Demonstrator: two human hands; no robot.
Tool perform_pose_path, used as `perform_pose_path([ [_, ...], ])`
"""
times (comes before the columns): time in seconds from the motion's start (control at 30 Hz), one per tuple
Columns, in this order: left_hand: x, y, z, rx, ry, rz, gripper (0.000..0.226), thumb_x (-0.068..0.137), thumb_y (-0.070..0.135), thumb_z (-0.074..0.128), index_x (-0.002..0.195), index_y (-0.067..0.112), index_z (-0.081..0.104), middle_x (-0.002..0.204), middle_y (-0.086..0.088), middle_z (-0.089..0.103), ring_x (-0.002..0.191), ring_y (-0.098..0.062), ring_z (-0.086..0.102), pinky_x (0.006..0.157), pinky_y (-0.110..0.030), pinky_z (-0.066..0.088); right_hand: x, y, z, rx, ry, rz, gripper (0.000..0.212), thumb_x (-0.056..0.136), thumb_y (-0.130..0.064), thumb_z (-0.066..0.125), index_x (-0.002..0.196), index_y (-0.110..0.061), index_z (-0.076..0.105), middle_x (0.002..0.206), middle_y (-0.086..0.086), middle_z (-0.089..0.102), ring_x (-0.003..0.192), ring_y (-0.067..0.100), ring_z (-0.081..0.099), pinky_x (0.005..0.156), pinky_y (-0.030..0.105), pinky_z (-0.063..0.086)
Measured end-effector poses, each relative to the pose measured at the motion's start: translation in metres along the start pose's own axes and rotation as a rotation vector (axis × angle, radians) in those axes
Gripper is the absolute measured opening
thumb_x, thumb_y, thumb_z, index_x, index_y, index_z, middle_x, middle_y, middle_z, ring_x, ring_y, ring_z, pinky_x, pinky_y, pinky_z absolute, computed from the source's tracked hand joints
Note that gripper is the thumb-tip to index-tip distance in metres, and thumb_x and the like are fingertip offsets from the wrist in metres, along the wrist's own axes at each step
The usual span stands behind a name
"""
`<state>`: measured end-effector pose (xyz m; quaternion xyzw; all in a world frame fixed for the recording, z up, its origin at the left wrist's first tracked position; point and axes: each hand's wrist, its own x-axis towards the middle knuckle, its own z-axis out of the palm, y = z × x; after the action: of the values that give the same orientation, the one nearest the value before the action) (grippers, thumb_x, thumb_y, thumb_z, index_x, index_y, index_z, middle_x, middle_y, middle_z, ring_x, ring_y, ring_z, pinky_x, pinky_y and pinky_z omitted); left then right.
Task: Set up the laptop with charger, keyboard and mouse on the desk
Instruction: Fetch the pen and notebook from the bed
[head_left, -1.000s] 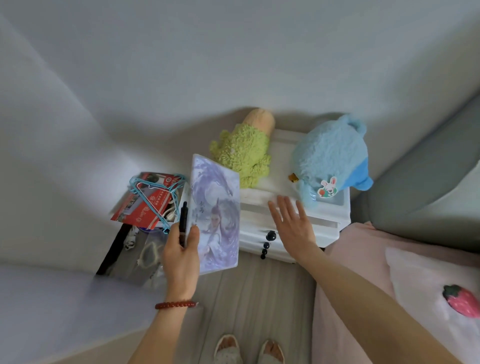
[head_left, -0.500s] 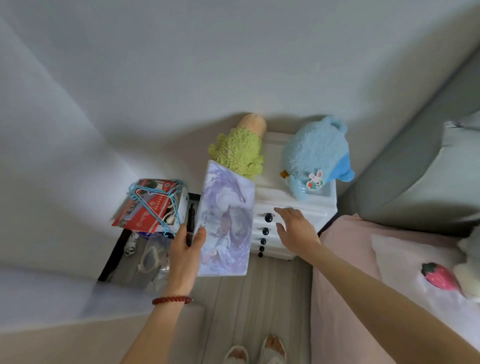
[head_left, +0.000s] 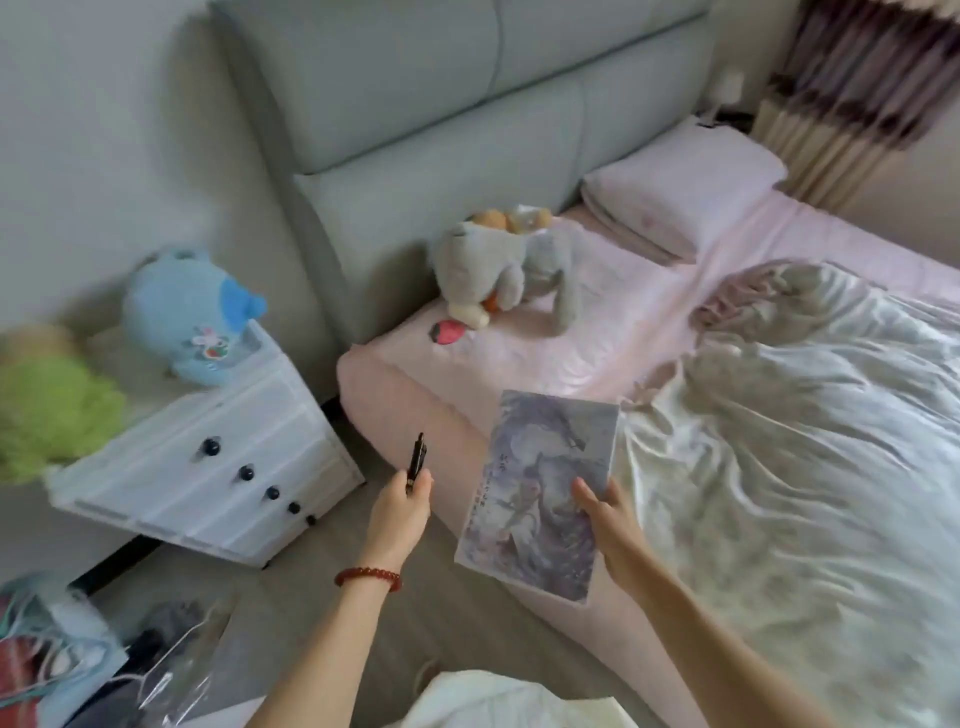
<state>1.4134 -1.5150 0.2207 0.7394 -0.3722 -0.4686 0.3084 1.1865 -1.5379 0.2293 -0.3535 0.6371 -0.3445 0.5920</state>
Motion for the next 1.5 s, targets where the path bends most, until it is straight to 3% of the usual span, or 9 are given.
perform_pose_path([
  [0.13, -0.048, 0.061, 0.135, 0.053, -0.224, 0.185, 0.032, 0.096, 0.035, 0.039, 0.095, 0.007, 0.056, 0.058, 0.005, 0.041, 0.049, -0.014, 0.039, 0.048, -0.028, 0.030, -0.069, 0.031, -0.154, 0.127, 0.360, -0.065, 0.018, 0.094, -0.019, 0.051, 0.112, -0.014, 0.054, 0.086, 0.003, 0.064, 0.072, 0.018, 0.061, 0.061, 0.027, 0.054],
  [0.23, -0.110, 0.096, 0.253, 0.077, -0.433, 0.306, 0.034, 0.097, 0.033, 0.039, 0.099, 0.004, 0.056, 0.054, 0.000, 0.038, 0.046, -0.011, 0.038, 0.046, -0.027, 0.030, -0.136, 0.069, -0.266, 0.272, 0.616, -0.084, 0.016, 0.095, -0.021, 0.051, 0.110, -0.017, 0.054, 0.096, 0.006, 0.066, 0.085, 0.024, 0.064, 0.076, 0.039, 0.054],
  [0.37, -0.250, 0.112, 0.437, 0.195, -0.721, 0.413, 0.024, 0.098, 0.030, 0.039, 0.097, 0.013, 0.056, 0.051, -0.002, 0.038, 0.035, -0.006, 0.039, 0.038, -0.021, 0.031, -0.257, 0.143, -0.425, 0.446, 1.024, -0.089, 0.012, 0.094, -0.016, 0.051, 0.105, -0.014, 0.057, 0.092, 0.003, 0.068, 0.079, 0.017, 0.065, 0.062, 0.022, 0.055],
  [0.5, -0.373, 0.111, 0.564, 0.195, -0.957, 0.441, 0.021, 0.097, 0.024, 0.039, 0.093, 0.015, 0.058, 0.055, 0.000, 0.037, 0.038, -0.008, 0.034, 0.034, -0.017, 0.028, -0.355, 0.202, -0.532, 0.500, 1.319, -0.077, 0.022, 0.094, -0.007, 0.049, 0.114, -0.001, 0.055, 0.108, 0.012, 0.062, 0.099, 0.026, 0.059, 0.085, 0.035, 0.049],
  [0.57, -0.440, 0.101, 0.618, 0.251, -1.081, 0.484, 0.022, 0.097, 0.023, 0.040, 0.099, 0.017, 0.061, 0.056, 0.000, 0.038, 0.038, -0.007, 0.037, 0.036, -0.017, 0.029, -0.409, 0.231, -0.572, 0.532, 1.476, -0.050, 0.025, 0.093, -0.002, 0.049, 0.117, 0.004, 0.053, 0.110, 0.013, 0.060, 0.098, 0.022, 0.056, 0.082, 0.025, 0.047],
  [0.67, -0.528, 0.090, 0.685, 0.344, -1.271, 0.481, 0.024, 0.097, 0.021, 0.042, 0.076, 0.013, 0.052, 0.055, -0.001, 0.036, 0.034, -0.004, 0.034, 0.032, -0.014, 0.025, -0.478, 0.272, -0.619, 0.583, 1.695, -0.031, 0.025, 0.091, 0.002, 0.049, 0.115, 0.006, 0.054, 0.104, 0.007, 0.057, 0.095, 0.016, 0.052, 0.059, 0.001, 0.042],
  [0.87, -0.674, 0.069, 0.848, 0.514, -1.458, 0.560, 0.025, 0.094, 0.022, 0.042, 0.075, 0.014, 0.056, 0.053, 0.001, 0.037, 0.040, -0.010, 0.032, 0.035, -0.017, 0.025, -0.575, 0.355, -0.739, 0.740, 1.912, 0.020, 0.022, 0.092, -0.003, 0.049, 0.113, 0.002, 0.057, 0.101, 0.009, 0.060, 0.092, 0.021, 0.056, 0.060, 0.007, 0.046],
  [1.0, -0.763, 0.068, 0.958, 0.494, -1.515, 0.573, 0.021, 0.092, 0.019, 0.043, 0.077, 0.010, 0.055, 0.053, 0.001, 0.035, 0.035, -0.006, 0.032, 0.033, -0.015, 0.024, -0.622, 0.392, -0.848, 0.811, 1.914, 0.043, 0.018, 0.093, -0.010, 0.050, 0.108, -0.002, 0.057, 0.097, 0.010, 0.062, 0.090, 0.024, 0.058, 0.078, 0.035, 0.048],
  [1.5, -1.151, 0.100, 1.358, 0.513, -1.714, 0.691, 0.016, 0.092, 0.022, 0.046, 0.082, 0.011, 0.048, 0.056, 0.001, 0.034, 0.034, -0.006, 0.030, 0.032, -0.015, 0.023, -0.844, 0.502, -1.291, 0.779, 2.023, 0.005, 0.013, 0.093, -0.018, 0.050, 0.096, -0.009, 0.059, 0.090, 0.007, 0.062, 0.083, 0.024, 0.059, 0.076, 0.035, 0.048],
])
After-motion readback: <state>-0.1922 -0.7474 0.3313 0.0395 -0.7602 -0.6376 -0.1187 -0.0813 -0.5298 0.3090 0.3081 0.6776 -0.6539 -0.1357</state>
